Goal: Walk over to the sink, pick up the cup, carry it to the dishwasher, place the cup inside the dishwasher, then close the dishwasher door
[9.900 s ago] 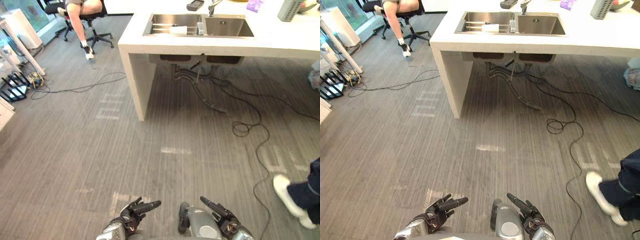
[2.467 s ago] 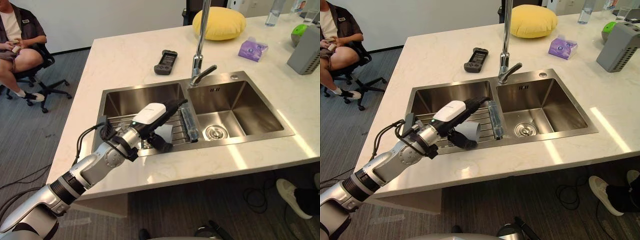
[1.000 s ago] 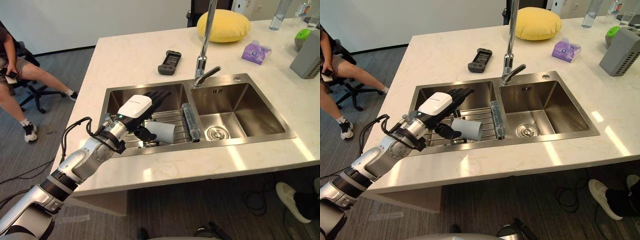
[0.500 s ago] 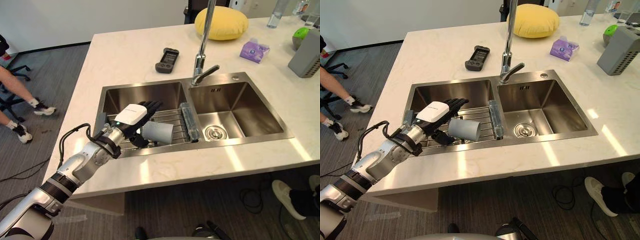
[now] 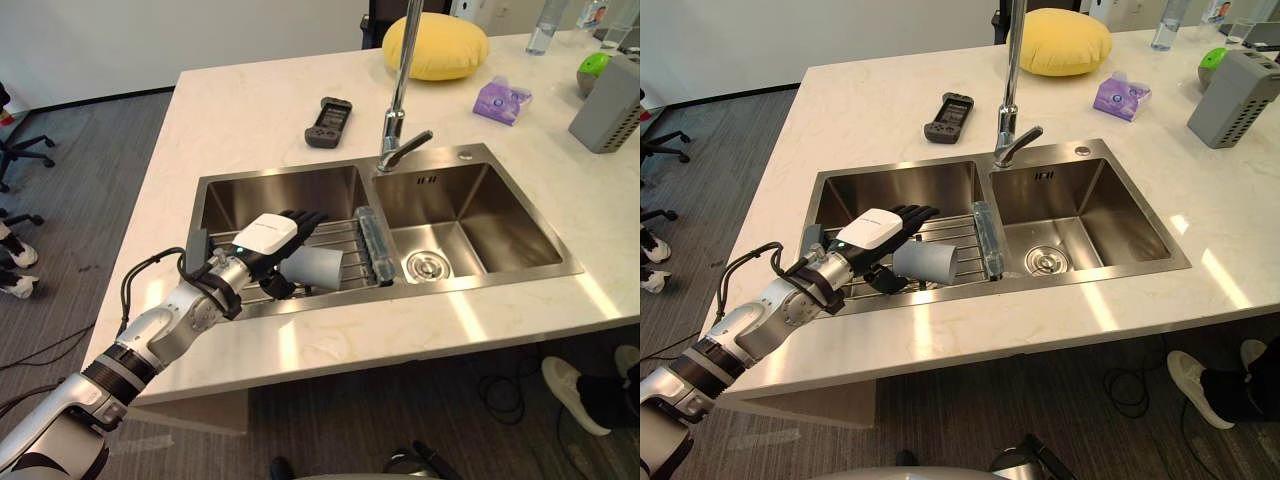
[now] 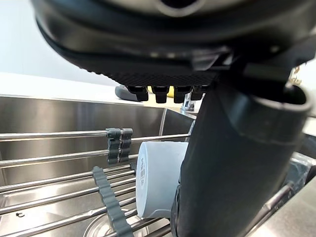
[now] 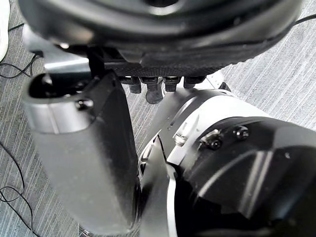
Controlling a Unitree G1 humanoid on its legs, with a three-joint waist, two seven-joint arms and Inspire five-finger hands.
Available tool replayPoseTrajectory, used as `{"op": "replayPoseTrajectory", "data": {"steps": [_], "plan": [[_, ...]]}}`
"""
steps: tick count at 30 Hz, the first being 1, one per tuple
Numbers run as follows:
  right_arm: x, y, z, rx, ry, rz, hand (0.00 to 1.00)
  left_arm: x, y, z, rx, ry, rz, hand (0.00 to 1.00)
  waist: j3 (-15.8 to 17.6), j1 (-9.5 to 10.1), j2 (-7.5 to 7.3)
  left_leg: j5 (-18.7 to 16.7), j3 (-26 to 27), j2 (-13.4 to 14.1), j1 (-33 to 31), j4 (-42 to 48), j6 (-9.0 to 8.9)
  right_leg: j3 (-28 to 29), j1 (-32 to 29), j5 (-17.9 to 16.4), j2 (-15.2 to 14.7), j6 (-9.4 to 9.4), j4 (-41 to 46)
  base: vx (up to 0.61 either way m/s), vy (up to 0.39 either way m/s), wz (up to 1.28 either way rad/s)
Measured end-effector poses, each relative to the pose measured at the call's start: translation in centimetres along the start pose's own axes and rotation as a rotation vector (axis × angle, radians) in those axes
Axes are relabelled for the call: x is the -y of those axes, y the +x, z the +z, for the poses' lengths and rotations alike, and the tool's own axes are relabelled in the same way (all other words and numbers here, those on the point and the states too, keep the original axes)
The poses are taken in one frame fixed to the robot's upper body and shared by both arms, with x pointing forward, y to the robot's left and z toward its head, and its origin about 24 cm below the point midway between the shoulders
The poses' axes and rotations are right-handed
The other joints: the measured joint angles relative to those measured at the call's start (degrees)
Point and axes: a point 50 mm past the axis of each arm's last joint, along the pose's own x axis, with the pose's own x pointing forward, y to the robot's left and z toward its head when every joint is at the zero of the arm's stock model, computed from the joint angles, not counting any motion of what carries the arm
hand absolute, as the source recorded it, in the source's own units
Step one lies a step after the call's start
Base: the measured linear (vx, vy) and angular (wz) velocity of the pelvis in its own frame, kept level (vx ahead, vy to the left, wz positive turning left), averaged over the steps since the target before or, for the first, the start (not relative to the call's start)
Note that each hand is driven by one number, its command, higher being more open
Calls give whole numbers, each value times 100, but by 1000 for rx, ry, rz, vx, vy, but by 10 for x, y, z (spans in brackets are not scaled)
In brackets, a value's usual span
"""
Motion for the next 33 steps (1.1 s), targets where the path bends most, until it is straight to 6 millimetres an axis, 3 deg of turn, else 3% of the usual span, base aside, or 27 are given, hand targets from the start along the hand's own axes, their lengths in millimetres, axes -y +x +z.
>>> {"op": "replayPoseTrajectory", "data": {"steps": [12, 33], "plan": [[-4, 0, 4, 4, -20, -2, 100, -5, 7, 1, -46, 39, -167, 100, 33, -119, 58, -25, 29, -1, 7, 1, -6, 26, 2, -2, 2, -2, -24, 0, 0, 0], [-4, 0, 7, 17, -15, -12, 100, -10, 9, 11, -47, 107, -357, 100, 58, -141, 185, -61, 192, 15, 14, -1, -21, 256, -97, -15, 1, -14, 70, -1, 0, -2]]}}
